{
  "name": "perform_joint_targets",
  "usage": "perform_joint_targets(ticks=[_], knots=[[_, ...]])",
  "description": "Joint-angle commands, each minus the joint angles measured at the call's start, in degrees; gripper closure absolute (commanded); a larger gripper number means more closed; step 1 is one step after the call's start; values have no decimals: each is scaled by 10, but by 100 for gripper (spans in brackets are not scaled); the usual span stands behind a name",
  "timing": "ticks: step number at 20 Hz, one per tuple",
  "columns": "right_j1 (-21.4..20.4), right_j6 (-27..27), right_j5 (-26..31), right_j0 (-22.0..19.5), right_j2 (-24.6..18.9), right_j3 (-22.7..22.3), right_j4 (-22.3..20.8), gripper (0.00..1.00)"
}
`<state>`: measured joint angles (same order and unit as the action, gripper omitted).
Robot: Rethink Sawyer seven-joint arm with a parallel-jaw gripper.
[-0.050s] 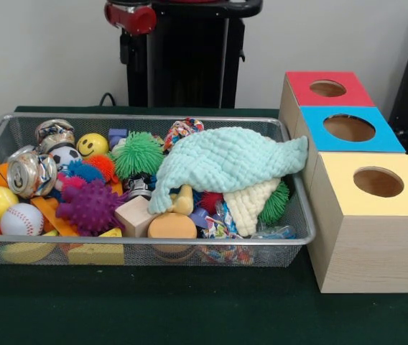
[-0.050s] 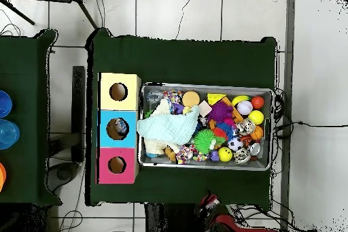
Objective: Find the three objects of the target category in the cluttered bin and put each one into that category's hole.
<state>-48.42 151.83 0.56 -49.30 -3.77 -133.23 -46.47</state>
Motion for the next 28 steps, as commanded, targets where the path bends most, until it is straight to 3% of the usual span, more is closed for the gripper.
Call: perform_joint_targets(ticks=[1,5,11,12,14,15,17,19,21,22,26,28], knots=[[13,-53,-4,-15,-20,25,-84,0],[27,-22,-45,26,35,37,-118,0],[39,-17,-47,33,52,37,-149,0],[46,-11,-83,52,83,45,-158,0],[66,-52,-175,97,150,64,-164,0],[81,-64,-181,105,165,66,-173,0],[96,-97,-166,126,175,74,-214,0],[117,-104,-169,143,191,85,-222,0],[122,-93,-178,144,208,87,-217,0],[122,-61,-151,134,199,82,-225,0],[130,-24,-142,122,198,73,-223,0],[137,-8,-157,119,209,75,-200,0]])
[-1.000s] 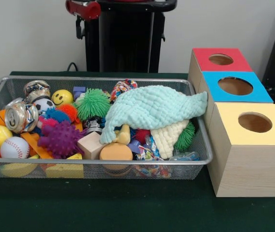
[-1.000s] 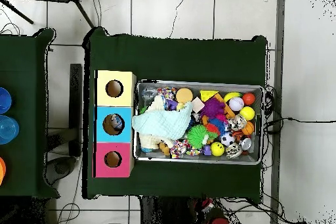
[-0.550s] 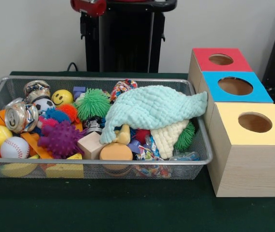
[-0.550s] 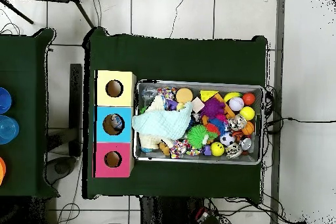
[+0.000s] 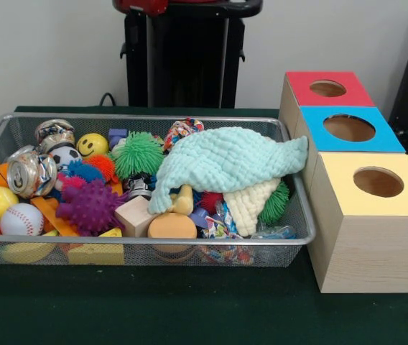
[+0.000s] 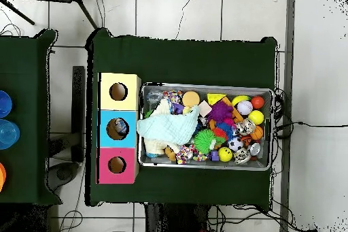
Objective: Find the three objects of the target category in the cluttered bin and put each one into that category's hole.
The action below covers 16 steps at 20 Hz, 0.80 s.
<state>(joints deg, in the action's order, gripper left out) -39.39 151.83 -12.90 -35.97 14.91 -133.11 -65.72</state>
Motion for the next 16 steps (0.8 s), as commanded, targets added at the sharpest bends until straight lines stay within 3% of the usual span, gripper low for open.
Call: perform_joint_targets(ticks=[1,4,6,10,13,16], knots=[[54,3,-36,-14,30,73,13,0],[97,33,-105,-23,73,56,81,0],[116,42,-115,-15,85,48,103,0],[92,46,-92,-27,62,42,112,0],[103,13,-144,1,93,57,138,0],[78,44,-101,-17,67,37,141,0]])
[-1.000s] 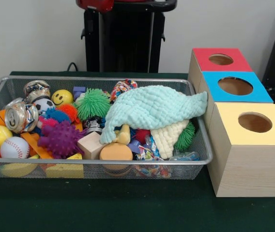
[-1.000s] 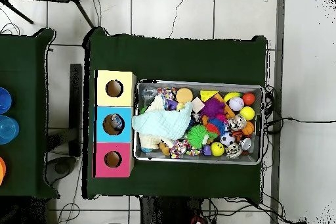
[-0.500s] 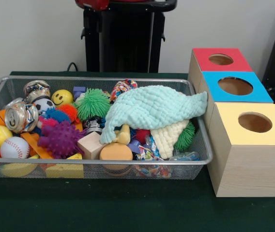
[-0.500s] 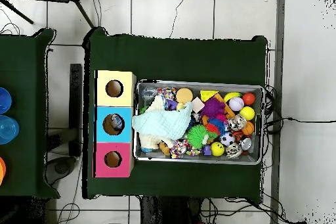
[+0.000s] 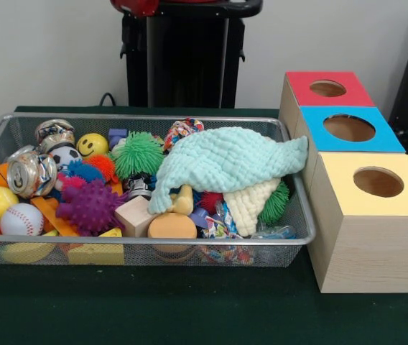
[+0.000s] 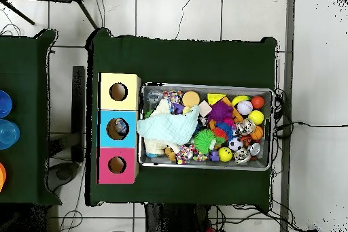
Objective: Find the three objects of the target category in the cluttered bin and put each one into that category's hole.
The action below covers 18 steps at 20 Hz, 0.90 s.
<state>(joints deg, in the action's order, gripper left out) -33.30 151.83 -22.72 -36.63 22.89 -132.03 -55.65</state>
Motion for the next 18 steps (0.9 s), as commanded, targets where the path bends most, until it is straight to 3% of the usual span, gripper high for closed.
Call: perform_joint_targets(ticks=[1,4,6,8,10,13,18], knots=[[7,60,8,-5,-25,8,57,0],[28,106,-65,52,-38,-23,160,0],[59,125,-99,86,-69,-37,202,0],[108,120,-115,181,-31,-29,280,0],[131,134,-170,230,-21,-36,347,0],[112,127,-140,262,-30,-47,373,0],[96,111,-109,269,-47,-58,382,0]])
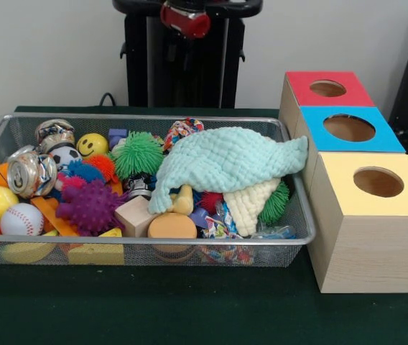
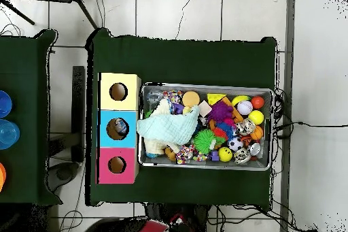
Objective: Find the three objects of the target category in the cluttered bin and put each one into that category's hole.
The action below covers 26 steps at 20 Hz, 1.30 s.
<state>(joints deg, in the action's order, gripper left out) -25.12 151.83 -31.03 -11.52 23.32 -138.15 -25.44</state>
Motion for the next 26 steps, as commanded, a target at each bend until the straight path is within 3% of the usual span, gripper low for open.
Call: perform_joint_targets(ticks=[1,8,11,16,18,26], knots=[[5,106,-14,11,-54,2,74,0],[-13,79,26,-61,-51,14,35,0],[-46,72,54,-91,-72,11,28,0],[-59,59,107,-93,-90,27,65,0],[-60,86,97,-105,-86,27,92,0],[-56,65,93,-107,-76,38,77,0]])
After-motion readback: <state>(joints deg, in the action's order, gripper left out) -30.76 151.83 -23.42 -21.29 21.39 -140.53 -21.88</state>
